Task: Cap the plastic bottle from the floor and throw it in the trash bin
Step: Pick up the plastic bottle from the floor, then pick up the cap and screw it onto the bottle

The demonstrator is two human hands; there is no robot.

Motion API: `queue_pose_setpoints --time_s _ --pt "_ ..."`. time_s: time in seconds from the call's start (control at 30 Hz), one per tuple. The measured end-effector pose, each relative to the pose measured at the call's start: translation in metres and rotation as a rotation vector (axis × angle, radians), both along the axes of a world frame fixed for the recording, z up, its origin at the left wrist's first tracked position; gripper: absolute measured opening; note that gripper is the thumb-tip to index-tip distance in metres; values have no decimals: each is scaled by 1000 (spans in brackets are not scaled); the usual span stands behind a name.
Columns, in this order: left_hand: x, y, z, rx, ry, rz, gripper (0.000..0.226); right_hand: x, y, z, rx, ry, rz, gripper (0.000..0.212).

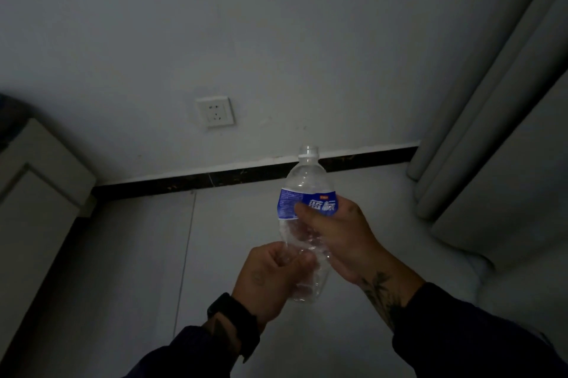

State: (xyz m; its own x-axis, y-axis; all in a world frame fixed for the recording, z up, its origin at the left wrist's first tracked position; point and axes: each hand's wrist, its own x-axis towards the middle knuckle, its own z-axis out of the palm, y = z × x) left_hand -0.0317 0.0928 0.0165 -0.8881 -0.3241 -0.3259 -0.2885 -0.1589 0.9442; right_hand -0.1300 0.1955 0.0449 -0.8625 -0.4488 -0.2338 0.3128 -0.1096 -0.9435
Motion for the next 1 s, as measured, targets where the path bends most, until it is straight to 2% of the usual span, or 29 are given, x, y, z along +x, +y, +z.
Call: queue_pose_setpoints --time_s 0.3,0.5,0.57,0.63,0.67,0.73,0.8,0.9,1.0 --pt "6 7 -15 64 -27 67 24 5 -6 -21 43 31 -87 12" --pt "9 -2 -43 13 -151 -110 23 1 -2 -61 115 -34 -115 19" --pt "4 -17 -51 7 -189 -71 27 -6 5 -72 129 -26 -125 17" --pt "-5 -43 -63 -133 -218 -17 31 -12 14 -80 152 -14 -116 12" --pt "-10 -58 -71 -272 -251 -41 46 -14 19 -85 160 -15 -112 10" --pt "-21 -84 -84 -562 -395 -167 69 -18 30 -97 183 -20 -113 8" --pt "-30 -102 -98 -772 -495 -270 74 -20 40 -108 214 -18 -105 8" --pt "-41 -111 -119 -935 -548 -400 79 -23 52 -125 269 -22 -100 8" --pt "-47 -104 -141 -1018 -594 -535 75 -24 60 -137 303 -21 -79 9"
